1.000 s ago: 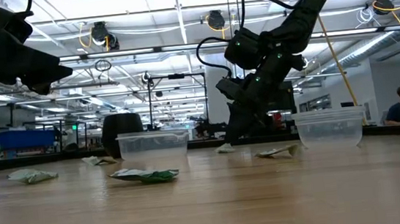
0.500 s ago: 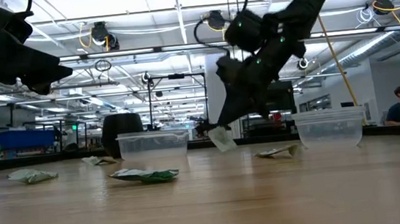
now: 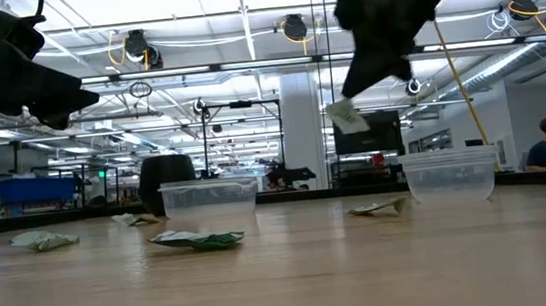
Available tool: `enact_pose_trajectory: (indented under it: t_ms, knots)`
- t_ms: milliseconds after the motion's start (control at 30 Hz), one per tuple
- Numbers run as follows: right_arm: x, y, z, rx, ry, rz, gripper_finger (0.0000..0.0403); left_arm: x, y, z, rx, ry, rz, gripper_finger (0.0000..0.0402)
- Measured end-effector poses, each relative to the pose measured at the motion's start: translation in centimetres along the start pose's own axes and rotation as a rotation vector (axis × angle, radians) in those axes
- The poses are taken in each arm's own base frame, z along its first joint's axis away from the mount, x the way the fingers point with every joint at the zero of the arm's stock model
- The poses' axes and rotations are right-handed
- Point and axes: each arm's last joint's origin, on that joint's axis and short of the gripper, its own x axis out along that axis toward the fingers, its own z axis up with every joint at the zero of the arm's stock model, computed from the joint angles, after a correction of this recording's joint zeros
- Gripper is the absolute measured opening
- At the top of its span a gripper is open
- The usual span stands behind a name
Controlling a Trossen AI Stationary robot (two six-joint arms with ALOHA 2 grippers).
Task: Pick and place items into bin
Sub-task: Put the light green stevia packet into the right transparent bin
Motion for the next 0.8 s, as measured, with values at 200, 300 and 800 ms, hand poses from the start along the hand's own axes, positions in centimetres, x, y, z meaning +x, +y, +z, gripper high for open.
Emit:
enact_pose_trajectory:
  t_ms: [200,300,800]
  knots:
    - [-2.8,1.2,-1.8,0.003,-0.03,-0.136,0.0,0.0,0.0,0.0,0.0,0.0,0.0,0.0191]
    - [-3.3,1.6,-2.6,0.008,-0.027,-0.187,0.0,0.0,0.0,0.0,0.0,0.0,0.0,0.0191]
    - [2.2,-0.8,-1.5,-0.05,0.033,-0.134,0.0048,0.0,0.0,0.0,0.0,-0.002,0.0,0.0191]
